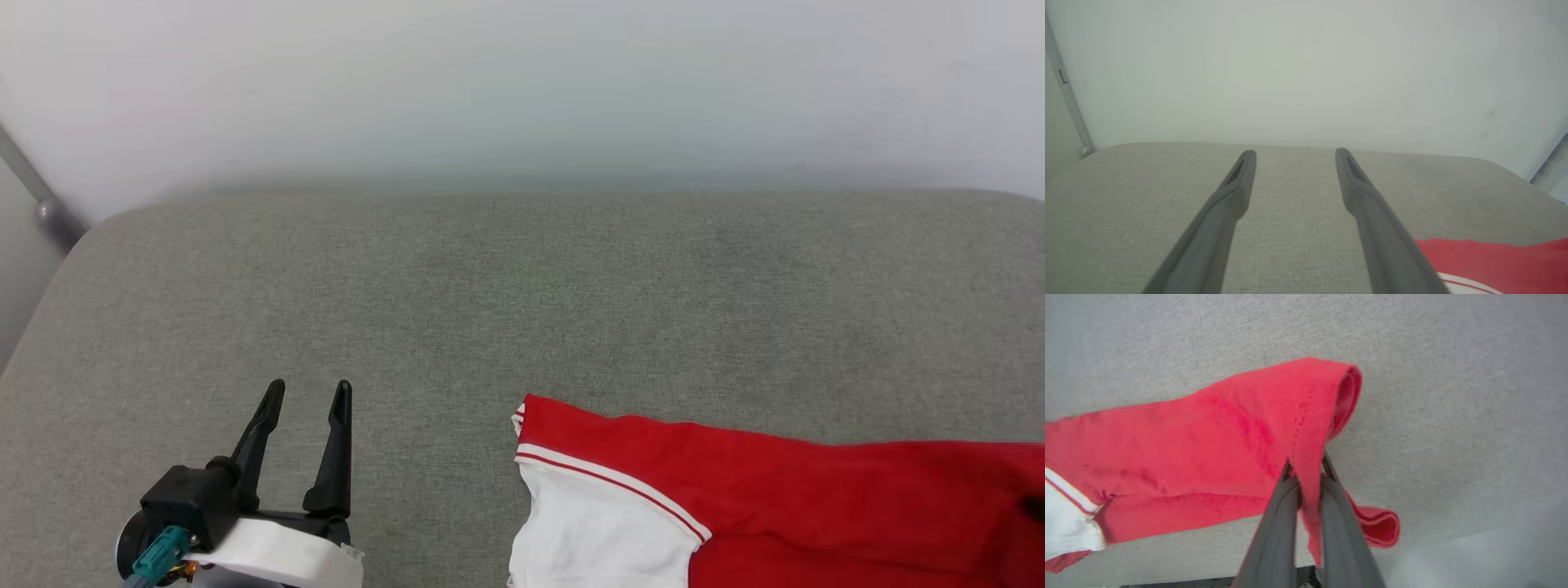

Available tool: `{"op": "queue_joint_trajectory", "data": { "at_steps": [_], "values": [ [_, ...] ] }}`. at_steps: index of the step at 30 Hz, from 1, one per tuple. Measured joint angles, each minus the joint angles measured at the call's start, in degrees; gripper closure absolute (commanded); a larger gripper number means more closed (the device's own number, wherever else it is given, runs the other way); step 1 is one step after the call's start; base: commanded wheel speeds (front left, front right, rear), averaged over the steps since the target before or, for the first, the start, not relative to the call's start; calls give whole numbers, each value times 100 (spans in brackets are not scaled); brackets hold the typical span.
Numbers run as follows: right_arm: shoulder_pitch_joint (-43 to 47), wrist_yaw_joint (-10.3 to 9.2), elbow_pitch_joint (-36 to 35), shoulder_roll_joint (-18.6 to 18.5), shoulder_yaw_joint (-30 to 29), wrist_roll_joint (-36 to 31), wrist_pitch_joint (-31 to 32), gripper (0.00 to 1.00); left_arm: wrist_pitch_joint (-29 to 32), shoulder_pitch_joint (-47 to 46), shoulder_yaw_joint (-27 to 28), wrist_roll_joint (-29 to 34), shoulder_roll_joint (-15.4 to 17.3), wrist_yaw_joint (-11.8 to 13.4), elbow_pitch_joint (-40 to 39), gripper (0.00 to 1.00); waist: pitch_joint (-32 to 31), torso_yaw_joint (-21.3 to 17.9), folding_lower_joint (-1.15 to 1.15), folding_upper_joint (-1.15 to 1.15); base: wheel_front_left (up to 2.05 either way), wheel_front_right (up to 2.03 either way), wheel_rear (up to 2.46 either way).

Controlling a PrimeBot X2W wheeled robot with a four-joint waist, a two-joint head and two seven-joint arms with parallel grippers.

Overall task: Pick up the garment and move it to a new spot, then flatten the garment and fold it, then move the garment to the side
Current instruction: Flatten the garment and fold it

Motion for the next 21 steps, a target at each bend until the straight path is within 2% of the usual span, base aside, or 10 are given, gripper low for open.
{"op": "queue_joint_trajectory", "data": {
  "at_steps": [8,10,15,17,18,21],
  "values": [
    [-260,0,-137,1352,246,1224,734,100,27,2,-83,-3,-55,1,96,0,-71,22,0,0,0,0,0],
    [-263,0,-158,1559,428,1584,800,100,53,-2,-107,-4,-63,-2,103,0,-74,63,0,0,0,0,0],
    [-364,0,59,1628,1149,2412,645,100,108,-111,-138,-18,-51,-55,137,0,-52,168,0,0,0,0,0],
    [-413,0,325,1640,1621,2884,344,100,133,-149,-166,-18,-53,-64,153,0,-37,225,0,0,0,0,0],
    [-493,0,539,1649,2128,3172,82,100,149,-183,-187,-19,-59,-84,167,0,-20,278,0,0,0,0,0],
    [-635,0,783,1650,2804,3617,-412,100,157,-224,-204,-19,-66,-86,194,0,10,357,0,0,0,0,0]
  ]
}}
